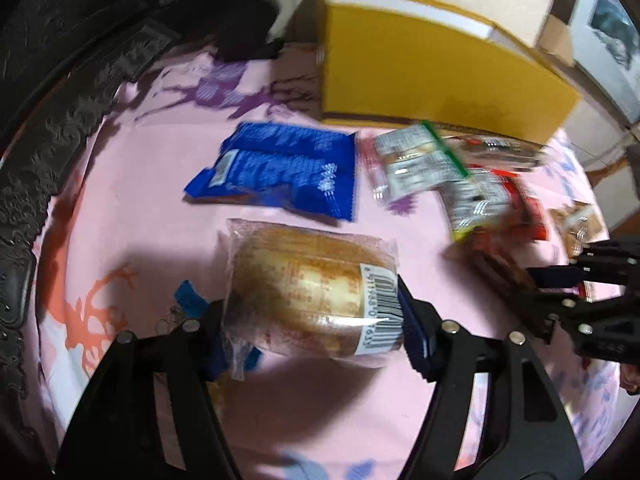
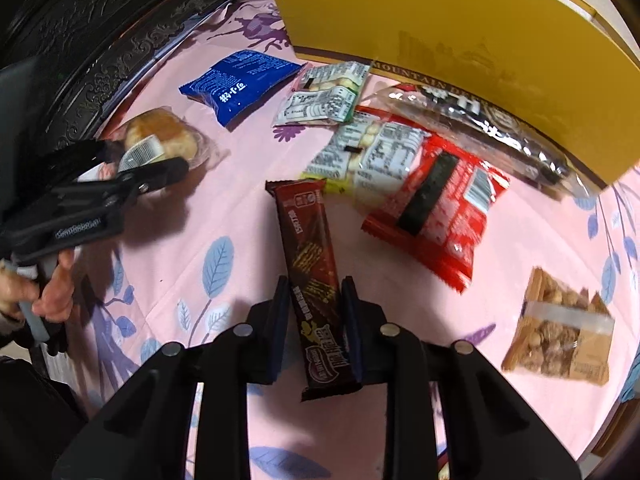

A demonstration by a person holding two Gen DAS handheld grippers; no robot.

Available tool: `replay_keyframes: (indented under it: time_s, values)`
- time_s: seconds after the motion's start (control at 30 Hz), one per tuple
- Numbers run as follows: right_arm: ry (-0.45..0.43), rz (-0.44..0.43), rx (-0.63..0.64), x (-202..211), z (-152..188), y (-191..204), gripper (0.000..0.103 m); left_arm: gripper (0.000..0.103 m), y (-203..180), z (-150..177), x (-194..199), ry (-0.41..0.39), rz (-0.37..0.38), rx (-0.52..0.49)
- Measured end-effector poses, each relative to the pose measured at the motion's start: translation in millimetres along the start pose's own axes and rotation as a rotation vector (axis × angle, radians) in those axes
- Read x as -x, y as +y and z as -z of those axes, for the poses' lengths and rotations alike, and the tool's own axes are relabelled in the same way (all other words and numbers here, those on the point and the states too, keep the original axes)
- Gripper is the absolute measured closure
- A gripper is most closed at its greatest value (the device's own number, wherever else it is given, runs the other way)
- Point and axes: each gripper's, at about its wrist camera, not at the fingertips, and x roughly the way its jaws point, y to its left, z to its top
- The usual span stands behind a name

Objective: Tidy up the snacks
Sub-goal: 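Carry chocolate bar and bread roll into the box and open both tools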

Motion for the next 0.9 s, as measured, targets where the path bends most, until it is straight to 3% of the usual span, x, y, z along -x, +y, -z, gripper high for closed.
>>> replay_keyframes:
  time_s: [0.3,0.57,0.67,0.77,0.9]
  values:
    - [-0.117,-0.008,-0.082,56.9,-2.1,-11.2,0.078,0.035,-31.2,-57.9,46.0,-0.168,0.061,-0.049]
    - [-0.311,-0.017,-0.177,126.1,-40.9,-39.2,0.078,0.034,-65.6,-158.6,42.6,-0.280,0.055,-0.107]
    - [-0.395,0.013,-0.197,147.0,-75.5,-60.1,0.078,0.034,-76.3,-204.9,30.3,-0.287,0.057,-0.100]
    - [-0.467,0.067,-0.225,160.4,-116.7,-85.7,0.078,0.033,-82.4,-244.3,8.5,-0.242,0.050,-0.091]
    - [-0.403,0.155,-0.239,144.9,-160.8,-112.3,0.072,0.015,-87.5,-270.0,-13.6,-0.174,-0.004,-0.081]
